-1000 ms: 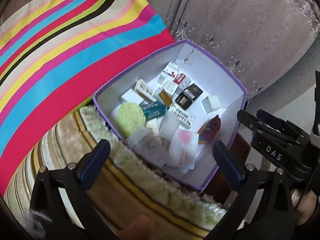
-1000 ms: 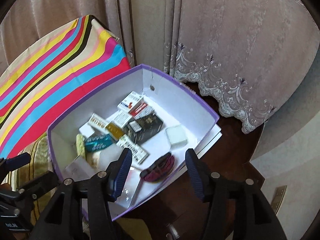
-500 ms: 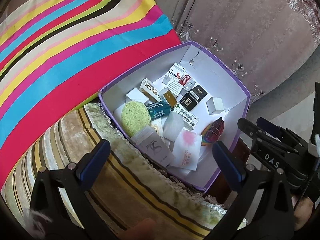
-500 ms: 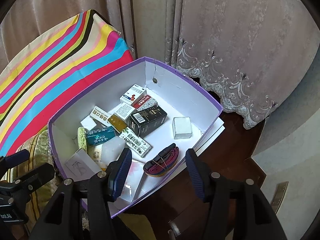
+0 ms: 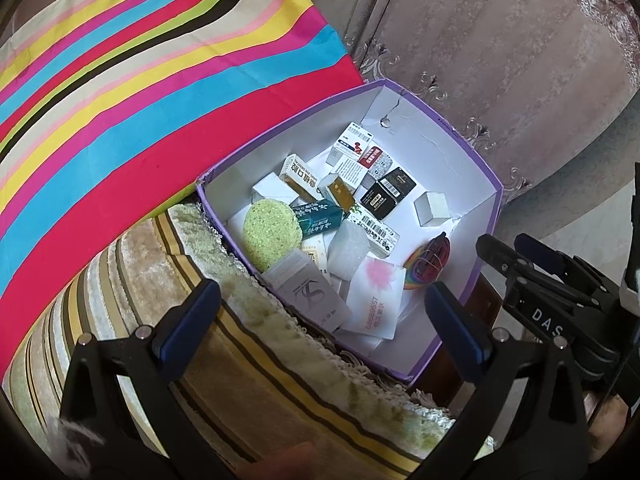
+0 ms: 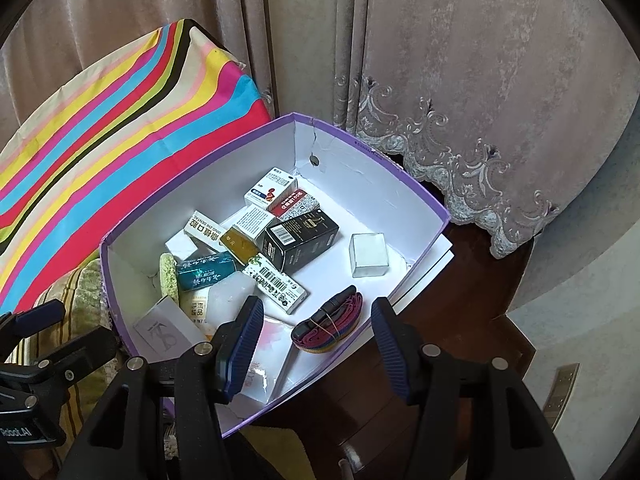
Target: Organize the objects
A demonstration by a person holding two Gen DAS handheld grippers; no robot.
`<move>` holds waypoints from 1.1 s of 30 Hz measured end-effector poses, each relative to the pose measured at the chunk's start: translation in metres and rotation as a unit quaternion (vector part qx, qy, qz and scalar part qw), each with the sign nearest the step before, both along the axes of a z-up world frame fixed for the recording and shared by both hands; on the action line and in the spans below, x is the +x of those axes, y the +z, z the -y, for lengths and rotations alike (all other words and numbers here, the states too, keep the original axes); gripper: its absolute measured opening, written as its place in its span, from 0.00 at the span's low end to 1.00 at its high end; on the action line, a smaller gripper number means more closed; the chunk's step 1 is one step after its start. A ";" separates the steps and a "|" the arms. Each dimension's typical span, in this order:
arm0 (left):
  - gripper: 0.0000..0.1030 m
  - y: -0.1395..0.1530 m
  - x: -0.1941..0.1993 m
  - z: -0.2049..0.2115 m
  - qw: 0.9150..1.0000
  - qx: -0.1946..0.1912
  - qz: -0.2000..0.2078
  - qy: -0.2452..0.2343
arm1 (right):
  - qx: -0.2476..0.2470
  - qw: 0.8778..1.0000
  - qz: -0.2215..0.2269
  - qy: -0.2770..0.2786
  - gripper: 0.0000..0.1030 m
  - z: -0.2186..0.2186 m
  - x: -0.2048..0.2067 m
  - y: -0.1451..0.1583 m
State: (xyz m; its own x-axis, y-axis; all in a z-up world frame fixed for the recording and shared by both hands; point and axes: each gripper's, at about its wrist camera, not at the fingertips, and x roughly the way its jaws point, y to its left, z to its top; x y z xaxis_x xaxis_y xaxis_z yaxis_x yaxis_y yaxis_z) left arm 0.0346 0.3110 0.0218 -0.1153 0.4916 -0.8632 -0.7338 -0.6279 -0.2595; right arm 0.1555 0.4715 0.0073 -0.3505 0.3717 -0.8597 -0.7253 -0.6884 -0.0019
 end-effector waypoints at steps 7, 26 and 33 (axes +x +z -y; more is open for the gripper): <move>0.99 0.002 0.003 -0.001 1.000 0.007 -0.011 -0.007 | -0.003 1.000 0.000 0.001 0.56 -0.002 0.000 -0.001; 1.00 0.017 -0.004 0.017 0.999 0.027 -0.008 0.028 | -0.006 1.000 -0.004 0.006 0.62 -0.001 -0.002 0.000; 1.00 0.042 -0.038 0.139 0.980 0.022 -0.063 0.186 | -0.003 0.995 -0.018 0.101 0.77 0.044 -0.042 0.013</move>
